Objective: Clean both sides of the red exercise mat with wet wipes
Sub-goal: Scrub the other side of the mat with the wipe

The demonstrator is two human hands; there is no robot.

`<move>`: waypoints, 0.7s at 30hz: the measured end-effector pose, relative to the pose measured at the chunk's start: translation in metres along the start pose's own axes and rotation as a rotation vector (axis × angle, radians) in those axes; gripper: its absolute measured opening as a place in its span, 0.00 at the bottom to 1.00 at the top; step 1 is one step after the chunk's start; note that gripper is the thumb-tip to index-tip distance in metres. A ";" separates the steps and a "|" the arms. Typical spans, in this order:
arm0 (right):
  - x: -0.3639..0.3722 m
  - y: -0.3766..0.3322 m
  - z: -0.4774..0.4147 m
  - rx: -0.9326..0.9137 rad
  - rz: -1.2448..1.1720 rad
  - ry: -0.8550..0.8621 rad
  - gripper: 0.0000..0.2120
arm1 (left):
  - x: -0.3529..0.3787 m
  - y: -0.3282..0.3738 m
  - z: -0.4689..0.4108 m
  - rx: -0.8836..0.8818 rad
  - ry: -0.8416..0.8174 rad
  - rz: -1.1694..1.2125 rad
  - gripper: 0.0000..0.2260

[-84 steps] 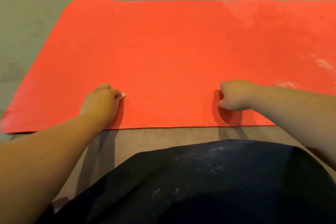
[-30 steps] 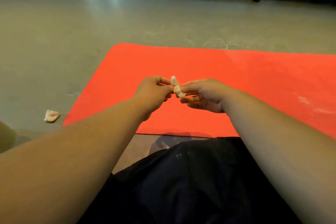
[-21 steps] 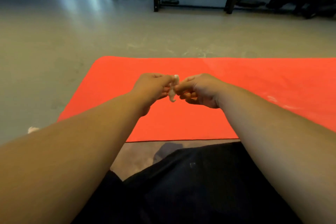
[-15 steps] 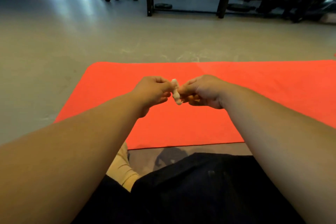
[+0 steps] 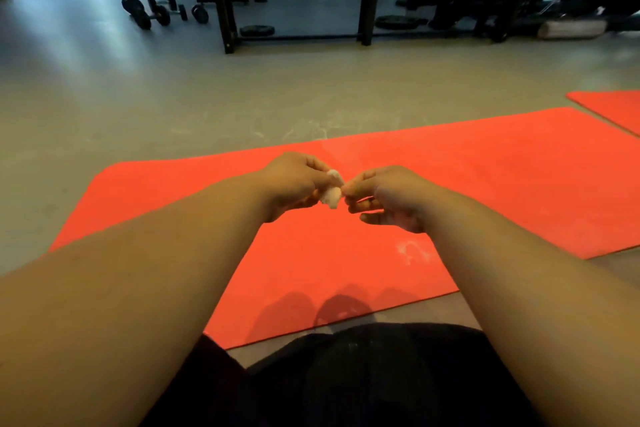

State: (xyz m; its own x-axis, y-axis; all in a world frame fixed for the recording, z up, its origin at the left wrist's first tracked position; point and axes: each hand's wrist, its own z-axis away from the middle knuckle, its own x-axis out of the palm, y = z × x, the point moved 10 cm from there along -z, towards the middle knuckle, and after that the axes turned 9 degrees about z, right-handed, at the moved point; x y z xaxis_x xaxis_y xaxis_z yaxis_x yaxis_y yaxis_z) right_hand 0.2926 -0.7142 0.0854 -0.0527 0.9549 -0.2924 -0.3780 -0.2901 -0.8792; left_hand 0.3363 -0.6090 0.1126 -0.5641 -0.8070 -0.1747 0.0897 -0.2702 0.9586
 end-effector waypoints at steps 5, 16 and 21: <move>-0.006 -0.004 0.021 -0.026 -0.090 0.072 0.06 | 0.011 0.011 0.006 -0.004 0.007 -0.008 0.11; 0.009 0.011 0.060 -0.008 -0.325 0.170 0.10 | 0.010 0.016 0.031 0.079 0.048 0.072 0.11; 0.006 0.014 0.040 -0.057 -0.504 0.141 0.03 | 0.022 0.003 0.016 0.079 0.012 0.239 0.07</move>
State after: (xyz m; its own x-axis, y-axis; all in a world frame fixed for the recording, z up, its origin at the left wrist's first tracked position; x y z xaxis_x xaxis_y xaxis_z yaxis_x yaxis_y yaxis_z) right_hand 0.2499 -0.7103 0.0862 0.2490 0.9600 0.1277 -0.2737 0.1962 -0.9416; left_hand 0.3110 -0.6192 0.1155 -0.5243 -0.8496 0.0572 0.1550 -0.0292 0.9875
